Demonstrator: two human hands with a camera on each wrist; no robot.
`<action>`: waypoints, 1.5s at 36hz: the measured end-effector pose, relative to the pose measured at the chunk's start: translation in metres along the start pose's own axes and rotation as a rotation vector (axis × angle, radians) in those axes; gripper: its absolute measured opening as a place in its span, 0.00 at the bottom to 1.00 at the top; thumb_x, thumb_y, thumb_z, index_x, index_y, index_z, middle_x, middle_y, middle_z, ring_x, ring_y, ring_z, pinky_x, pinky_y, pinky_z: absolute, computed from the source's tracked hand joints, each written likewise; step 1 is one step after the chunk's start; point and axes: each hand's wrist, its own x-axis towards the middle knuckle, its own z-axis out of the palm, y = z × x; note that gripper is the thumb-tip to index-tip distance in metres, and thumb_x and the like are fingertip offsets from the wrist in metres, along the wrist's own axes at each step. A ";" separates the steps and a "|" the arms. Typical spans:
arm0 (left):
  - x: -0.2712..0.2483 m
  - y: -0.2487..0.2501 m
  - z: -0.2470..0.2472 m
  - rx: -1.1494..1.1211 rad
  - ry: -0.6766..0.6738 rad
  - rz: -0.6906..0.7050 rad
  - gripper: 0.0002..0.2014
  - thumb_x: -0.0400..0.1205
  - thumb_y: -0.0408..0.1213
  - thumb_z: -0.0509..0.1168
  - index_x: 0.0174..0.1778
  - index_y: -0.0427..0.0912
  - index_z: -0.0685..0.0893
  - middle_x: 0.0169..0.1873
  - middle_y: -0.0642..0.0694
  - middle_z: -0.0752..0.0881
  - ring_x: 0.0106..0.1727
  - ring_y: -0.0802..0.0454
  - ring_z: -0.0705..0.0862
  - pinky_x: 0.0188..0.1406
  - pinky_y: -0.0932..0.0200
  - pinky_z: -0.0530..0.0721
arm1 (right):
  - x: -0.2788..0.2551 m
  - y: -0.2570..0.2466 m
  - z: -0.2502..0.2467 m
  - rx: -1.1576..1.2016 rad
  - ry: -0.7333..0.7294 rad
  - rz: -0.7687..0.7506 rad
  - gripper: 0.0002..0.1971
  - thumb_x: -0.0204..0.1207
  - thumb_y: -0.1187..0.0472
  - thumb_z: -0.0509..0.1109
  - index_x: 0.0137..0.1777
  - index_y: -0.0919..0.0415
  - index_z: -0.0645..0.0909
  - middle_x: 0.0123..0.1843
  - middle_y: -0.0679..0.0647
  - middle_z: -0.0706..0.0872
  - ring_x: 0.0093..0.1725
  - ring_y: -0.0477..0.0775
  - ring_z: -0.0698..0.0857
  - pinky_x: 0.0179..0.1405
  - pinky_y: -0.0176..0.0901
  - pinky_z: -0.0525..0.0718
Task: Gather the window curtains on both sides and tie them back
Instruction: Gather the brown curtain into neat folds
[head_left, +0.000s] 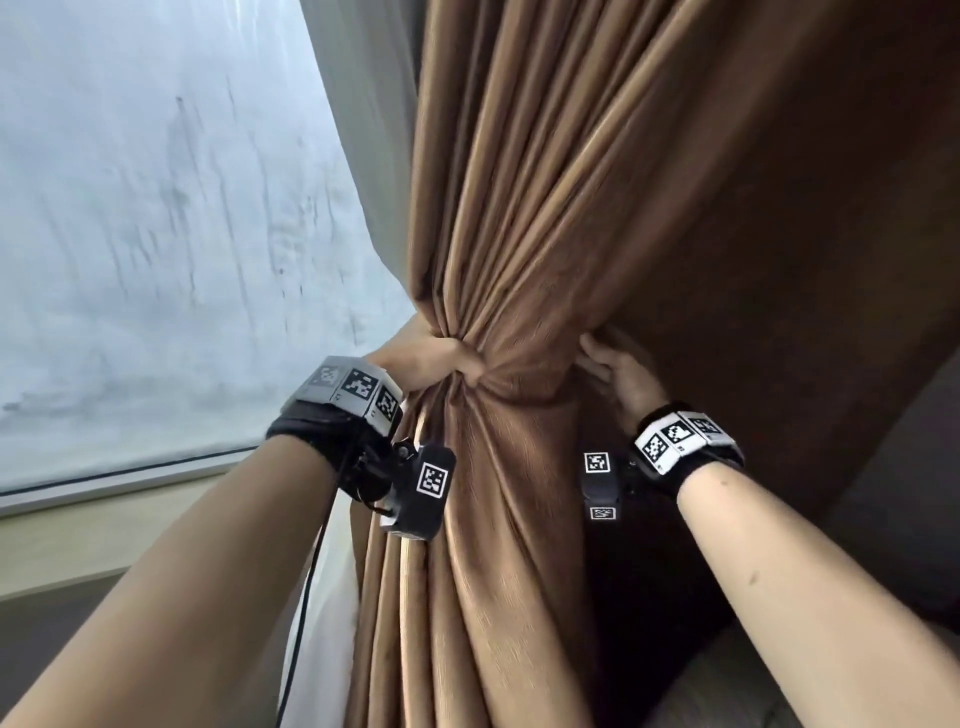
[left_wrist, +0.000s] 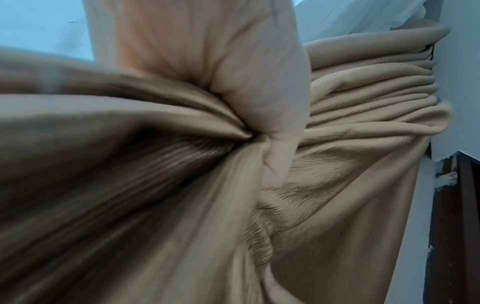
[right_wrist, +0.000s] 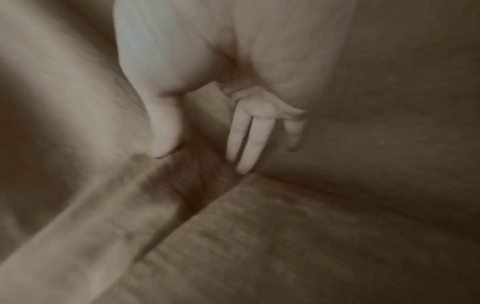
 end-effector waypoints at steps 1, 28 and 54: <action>0.001 -0.001 0.000 -0.001 0.001 -0.001 0.17 0.49 0.30 0.67 0.34 0.44 0.82 0.39 0.42 0.86 0.42 0.48 0.83 0.48 0.49 0.85 | 0.000 -0.003 0.006 -0.022 0.018 -0.026 0.18 0.77 0.67 0.70 0.67 0.61 0.80 0.50 0.51 0.90 0.42 0.42 0.90 0.43 0.31 0.85; 0.018 -0.014 0.033 -0.025 0.104 0.016 0.14 0.53 0.35 0.72 0.34 0.48 0.88 0.38 0.47 0.89 0.45 0.50 0.87 0.45 0.55 0.86 | -0.067 -0.018 0.039 -0.777 0.017 -0.438 0.09 0.81 0.63 0.65 0.38 0.61 0.79 0.36 0.61 0.85 0.39 0.50 0.77 0.41 0.49 0.74; 0.007 -0.019 0.024 0.046 0.215 -0.047 0.17 0.61 0.32 0.76 0.45 0.45 0.89 0.44 0.45 0.88 0.48 0.47 0.86 0.46 0.58 0.84 | -0.054 -0.023 0.029 -0.511 0.278 -0.292 0.34 0.52 0.37 0.83 0.56 0.53 0.81 0.65 0.53 0.76 0.66 0.48 0.77 0.73 0.44 0.73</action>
